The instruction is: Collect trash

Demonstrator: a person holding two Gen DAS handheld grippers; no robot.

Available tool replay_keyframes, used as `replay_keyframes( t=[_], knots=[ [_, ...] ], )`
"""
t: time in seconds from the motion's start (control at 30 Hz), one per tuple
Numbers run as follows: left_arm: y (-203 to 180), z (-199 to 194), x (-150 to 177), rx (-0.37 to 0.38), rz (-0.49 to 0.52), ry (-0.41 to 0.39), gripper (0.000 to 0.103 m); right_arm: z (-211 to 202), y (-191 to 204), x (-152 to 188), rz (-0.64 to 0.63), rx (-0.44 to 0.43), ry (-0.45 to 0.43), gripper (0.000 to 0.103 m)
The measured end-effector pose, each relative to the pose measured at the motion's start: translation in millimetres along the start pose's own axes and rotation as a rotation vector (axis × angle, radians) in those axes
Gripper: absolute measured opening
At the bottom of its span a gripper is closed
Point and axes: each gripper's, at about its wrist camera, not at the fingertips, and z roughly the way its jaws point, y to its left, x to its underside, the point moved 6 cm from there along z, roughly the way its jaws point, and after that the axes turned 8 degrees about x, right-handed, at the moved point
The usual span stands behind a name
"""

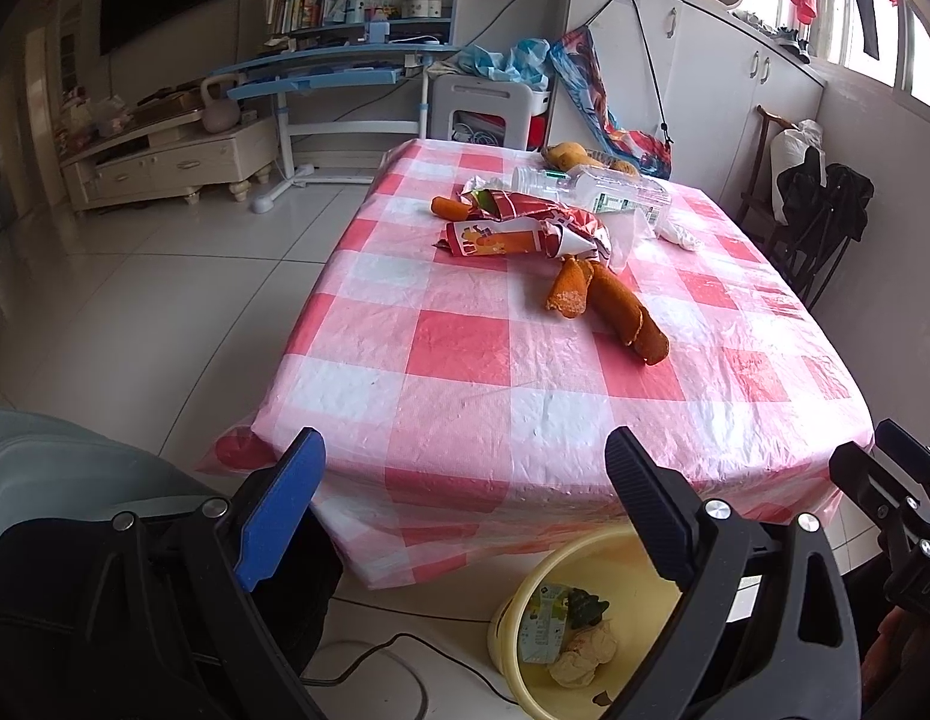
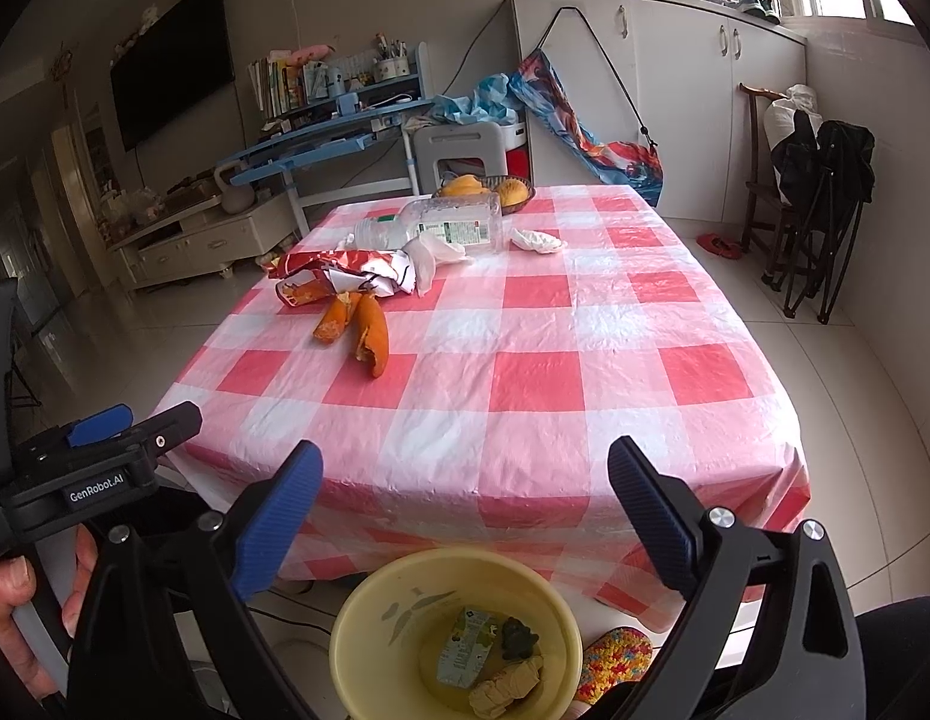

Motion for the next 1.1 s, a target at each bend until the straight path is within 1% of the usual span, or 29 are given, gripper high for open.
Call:
replay_keyframes(
  t=[1.1],
  knots=[
    [2.5, 1.4, -1.7, -0.008, -0.020, -0.005, 0.091, 1.1, -1.2, 3.7, -0.007, 0.002, 0.006, 0.093]
  ],
)
